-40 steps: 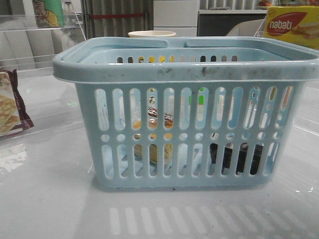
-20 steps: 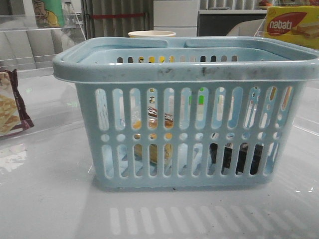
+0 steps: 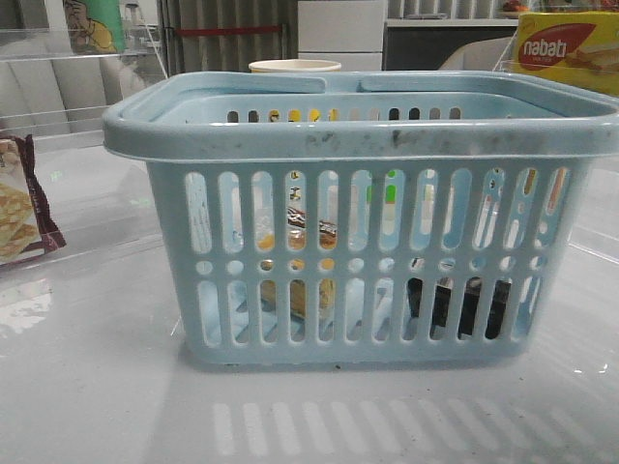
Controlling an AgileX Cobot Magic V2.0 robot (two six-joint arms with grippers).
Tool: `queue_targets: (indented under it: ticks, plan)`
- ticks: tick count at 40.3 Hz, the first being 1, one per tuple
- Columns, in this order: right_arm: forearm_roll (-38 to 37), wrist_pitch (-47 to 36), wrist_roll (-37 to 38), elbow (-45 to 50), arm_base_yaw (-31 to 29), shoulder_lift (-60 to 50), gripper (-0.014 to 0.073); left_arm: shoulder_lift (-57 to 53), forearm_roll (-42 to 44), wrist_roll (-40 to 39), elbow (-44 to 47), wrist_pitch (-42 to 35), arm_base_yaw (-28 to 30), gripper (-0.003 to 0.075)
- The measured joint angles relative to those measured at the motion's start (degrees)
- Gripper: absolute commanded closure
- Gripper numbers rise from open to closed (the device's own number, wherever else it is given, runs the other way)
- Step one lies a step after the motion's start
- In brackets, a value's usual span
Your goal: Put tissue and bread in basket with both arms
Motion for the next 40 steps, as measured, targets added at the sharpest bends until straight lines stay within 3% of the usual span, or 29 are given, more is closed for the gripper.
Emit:
queue_targets:
  ticks: [5, 14, 22, 32, 40]
  plan:
    - [-0.2, -0.1, 0.0, 0.5, -0.1, -0.7, 0.0539, 0.0, 0.0, 0.0, 0.0, 0.0, 0.0, 0.0629]
    - [-1.6, -11.9, 0.0, 12.0, -16.5, -14.4, 0.0539, 0.0, 0.0, 0.0, 0.0, 0.0, 0.0, 0.0629]
    - [-1.9, -25.9, 0.0, 26.3, -26.4, -25.6, 0.0539, 0.0, 0.0, 0.0, 0.0, 0.0, 0.0, 0.0629]
    - [-2.0, -33.8, 0.0, 41.1, -28.9, -34.3, 0.0539, 0.0, 0.0, 0.0, 0.0, 0.0, 0.0, 0.0629]
    - [-2.0, -42.0, 0.0, 46.1, -28.9, -34.7, 0.0539, 0.0, 0.0, 0.0, 0.0, 0.0, 0.0, 0.0629]
